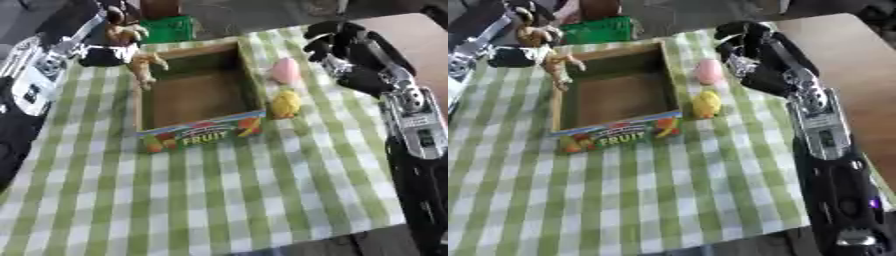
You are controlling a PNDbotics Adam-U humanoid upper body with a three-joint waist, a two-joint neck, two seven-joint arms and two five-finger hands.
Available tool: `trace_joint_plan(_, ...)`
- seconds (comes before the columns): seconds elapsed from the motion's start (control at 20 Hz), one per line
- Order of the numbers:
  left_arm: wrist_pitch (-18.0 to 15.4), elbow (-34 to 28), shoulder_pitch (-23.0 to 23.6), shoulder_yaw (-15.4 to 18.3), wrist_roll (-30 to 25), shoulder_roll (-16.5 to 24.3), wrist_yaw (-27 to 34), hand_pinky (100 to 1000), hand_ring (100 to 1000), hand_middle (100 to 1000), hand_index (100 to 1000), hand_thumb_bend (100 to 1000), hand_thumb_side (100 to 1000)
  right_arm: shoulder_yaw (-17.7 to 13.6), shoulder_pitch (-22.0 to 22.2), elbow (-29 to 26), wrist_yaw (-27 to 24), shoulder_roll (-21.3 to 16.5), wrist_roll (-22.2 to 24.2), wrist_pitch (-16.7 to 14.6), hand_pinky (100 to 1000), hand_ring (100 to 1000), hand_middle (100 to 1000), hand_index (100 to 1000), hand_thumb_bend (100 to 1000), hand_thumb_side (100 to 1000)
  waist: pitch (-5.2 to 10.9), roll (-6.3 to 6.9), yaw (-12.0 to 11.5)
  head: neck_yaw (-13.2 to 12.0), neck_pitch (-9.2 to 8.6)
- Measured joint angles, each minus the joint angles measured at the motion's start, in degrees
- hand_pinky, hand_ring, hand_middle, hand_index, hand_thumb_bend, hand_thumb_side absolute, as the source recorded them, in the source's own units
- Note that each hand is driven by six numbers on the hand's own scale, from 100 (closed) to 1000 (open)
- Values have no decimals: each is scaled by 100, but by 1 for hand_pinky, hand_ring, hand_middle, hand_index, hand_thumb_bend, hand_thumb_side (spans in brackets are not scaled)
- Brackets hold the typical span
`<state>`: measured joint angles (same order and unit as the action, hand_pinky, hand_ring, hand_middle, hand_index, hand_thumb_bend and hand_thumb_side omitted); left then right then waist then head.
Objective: Pick up objects on the table and place them in the box.
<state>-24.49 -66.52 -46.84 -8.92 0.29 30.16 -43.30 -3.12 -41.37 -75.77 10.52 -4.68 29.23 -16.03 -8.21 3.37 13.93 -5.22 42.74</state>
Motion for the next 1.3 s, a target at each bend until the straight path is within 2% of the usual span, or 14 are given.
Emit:
trace_joint_plan(0.4,-172,414,147,-199,-123,-471,-281,614,470,443,736,100,258,67,-31,-27,0,98,81,19,654,717,735,812,100,440,-97,1,84,-27,-27)
trace_joint_plan(0.65,-265,716,225,-248,-530,-608,-362,676,564,527,773,100,230,68,-49,-27,0,99,88,23,654,717,735,812,100,443,-120,1,91,-26,-44)
trace_joint_plan(0.7,-243,771,202,-225,-707,-610,-298,693,595,564,789,100,364,67,-49,-27,0,99,89,24,654,717,735,812,100,443,-116,0,92,-25,-44)
trace_joint_plan(0.75,-203,838,183,-200,-915,-613,-191,697,601,572,793,100,396,67,-49,-27,0,98,89,24,654,717,735,812,100,448,-113,0,95,-24,-44)
trace_joint_plan(0.8,-149,929,187,-185,-1147,-621,-70,727,653,632,819,143,599,67,-49,-27,0,98,90,24,654,717,735,811,100,443,-113,0,97,-22,-44)
trace_joint_plan(0.9,10,1096,238,-164,-1622,-631,257,752,696,681,834,302,743,66,-49,-27,0,98,90,24,654,717,735,812,100,442,-122,-11,92,-17,-44)
trace_joint_plan(0.95,99,1111,230,-140,-1830,-629,437,760,707,693,839,359,782,66,-49,-26,0,98,90,24,654,717,735,812,100,442,-117,-16,91,-15,-44)
trace_joint_plan(1.0,192,1108,227,-113,-2015,-619,608,773,729,719,844,470,851,65,-49,-26,0,98,90,24,654,717,735,811,100,442,-114,-18,90,-12,-44)
trace_joint_plan(1.1,356,1039,233,-90,-2262,-585,888,787,747,740,850,568,914,62,-49,-26,0,98,89,24,655,718,735,812,100,442,-114,-23,75,7,-44)
trace_joint_plan(1.3,652,754,300,-35,-2445,-475,1346,796,752,749,849,627,953,40,-45,-26,0,98,86,25,655,718,735,812,100,440,-110,-63,12,40,-44)
